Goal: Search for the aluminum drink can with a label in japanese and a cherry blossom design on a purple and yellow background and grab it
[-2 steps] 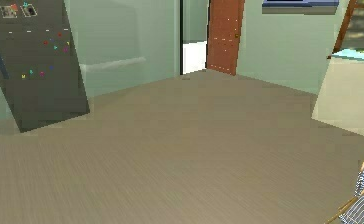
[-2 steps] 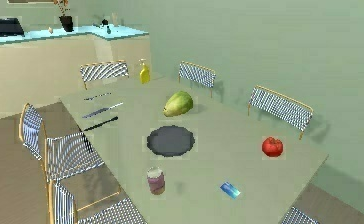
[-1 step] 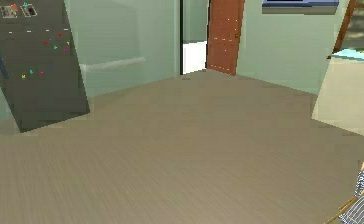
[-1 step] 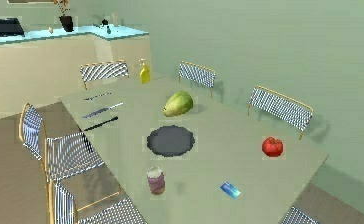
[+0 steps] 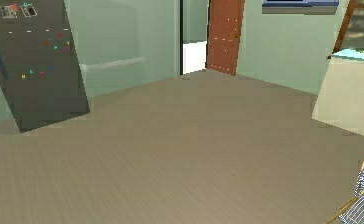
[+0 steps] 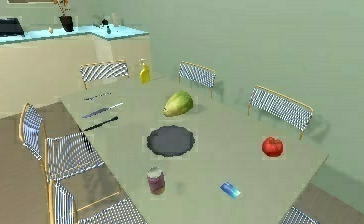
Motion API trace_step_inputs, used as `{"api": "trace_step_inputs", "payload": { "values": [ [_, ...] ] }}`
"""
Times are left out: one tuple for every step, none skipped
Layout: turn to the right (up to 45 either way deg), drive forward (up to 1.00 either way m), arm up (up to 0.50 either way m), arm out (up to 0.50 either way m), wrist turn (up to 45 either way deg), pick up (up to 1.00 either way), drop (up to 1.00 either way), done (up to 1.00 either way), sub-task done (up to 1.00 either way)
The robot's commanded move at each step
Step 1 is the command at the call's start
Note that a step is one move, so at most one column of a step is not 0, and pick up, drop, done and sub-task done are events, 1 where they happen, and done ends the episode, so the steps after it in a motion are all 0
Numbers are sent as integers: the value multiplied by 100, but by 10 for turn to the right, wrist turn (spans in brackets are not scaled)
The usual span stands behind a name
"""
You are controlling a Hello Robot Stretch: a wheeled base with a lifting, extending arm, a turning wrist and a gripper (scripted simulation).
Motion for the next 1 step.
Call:
{"api": "trace_step_inputs", "payload": {
  "values": [
    [0,0,0,30,0,0,0,0,0]
  ]
}}
